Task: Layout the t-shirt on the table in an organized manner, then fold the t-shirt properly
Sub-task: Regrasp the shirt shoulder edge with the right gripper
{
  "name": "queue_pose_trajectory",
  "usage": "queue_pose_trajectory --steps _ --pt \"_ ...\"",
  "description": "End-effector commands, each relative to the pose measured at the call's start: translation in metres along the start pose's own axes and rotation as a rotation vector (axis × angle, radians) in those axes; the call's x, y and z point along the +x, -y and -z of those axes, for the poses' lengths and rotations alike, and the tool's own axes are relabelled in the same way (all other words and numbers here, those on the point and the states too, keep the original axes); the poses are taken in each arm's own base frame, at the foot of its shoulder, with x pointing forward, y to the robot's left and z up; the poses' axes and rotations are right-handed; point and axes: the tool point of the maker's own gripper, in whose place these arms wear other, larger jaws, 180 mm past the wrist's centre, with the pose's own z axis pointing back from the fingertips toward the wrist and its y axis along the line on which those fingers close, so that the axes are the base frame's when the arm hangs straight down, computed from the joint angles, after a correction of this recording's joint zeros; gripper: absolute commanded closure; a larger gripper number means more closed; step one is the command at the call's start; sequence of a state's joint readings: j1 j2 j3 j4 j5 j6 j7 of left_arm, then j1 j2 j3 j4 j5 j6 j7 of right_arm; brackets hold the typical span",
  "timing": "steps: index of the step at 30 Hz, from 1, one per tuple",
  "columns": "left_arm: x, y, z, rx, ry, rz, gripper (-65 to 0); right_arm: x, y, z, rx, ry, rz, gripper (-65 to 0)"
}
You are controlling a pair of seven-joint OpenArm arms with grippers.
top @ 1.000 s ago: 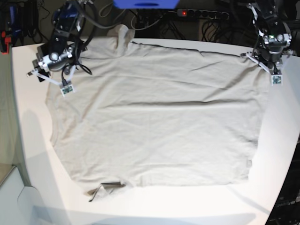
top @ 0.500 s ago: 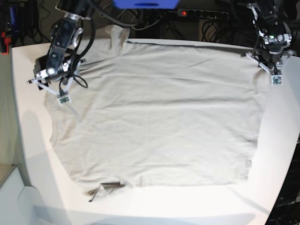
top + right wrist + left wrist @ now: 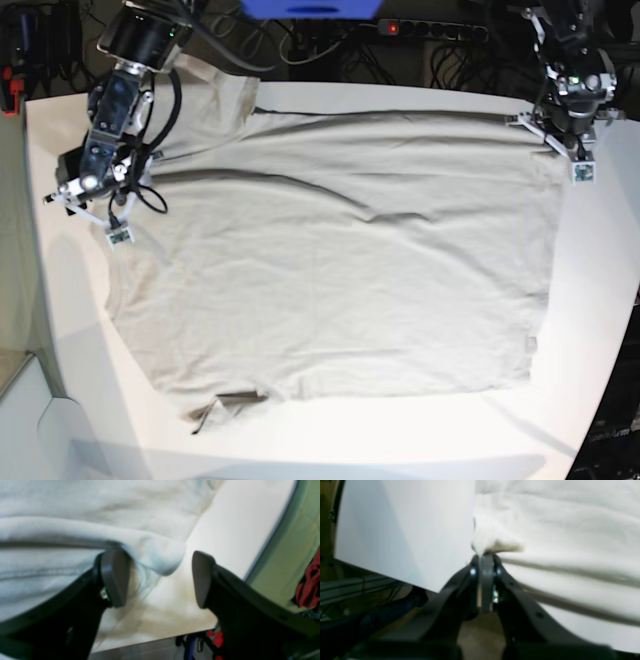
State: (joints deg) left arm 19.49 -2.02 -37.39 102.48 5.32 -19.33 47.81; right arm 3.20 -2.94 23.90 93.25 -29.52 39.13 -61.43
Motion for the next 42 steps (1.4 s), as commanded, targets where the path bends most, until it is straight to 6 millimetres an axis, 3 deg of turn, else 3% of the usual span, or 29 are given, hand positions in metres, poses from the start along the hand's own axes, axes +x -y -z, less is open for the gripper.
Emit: queue_pose_trajectory --steps 1,8,11,15,21,35,42 --pt "0.008 -0.007 -0.003 0.021 0.029 0.009 -0.4 0.008 0.012 -0.003 -0.024 0.014 -0.010 -38.5" --pt "0.003 0.002 -0.004 0.005 0.021 -0.014 -0.4 0.003 0.023 0.009 -0.023 -0.023 -0.028 -38.5" --pt "0.003 0.003 -0.004 0.004 0.019 -0.017 -0.4 0.015 0.030 0.005 -0.040 -0.003 -0.018 -38.5" --pt "0.000 0.007 -0.004 -0.003 0.015 -0.026 -0.4 0.024 0.047 -0.015 -0.106 0.052 -0.003 -38.6" --pt "-0.001 0.008 -0.005 -0.002 0.012 -0.026 -0.4 0.005 0.056 -0.046 -0.180 0.012 0.027 -38.8" --pt "0.000 0.008 -0.004 -0.004 0.014 -0.026 -0.4 -0.048 -0.005 -0.058 -0.088 -0.065 0.041 -38.8" --pt "0.000 0.009 -0.004 -0.005 0.014 -0.027 -0.4 -0.059 -0.038 -0.053 0.023 -0.048 0.011 -38.5"
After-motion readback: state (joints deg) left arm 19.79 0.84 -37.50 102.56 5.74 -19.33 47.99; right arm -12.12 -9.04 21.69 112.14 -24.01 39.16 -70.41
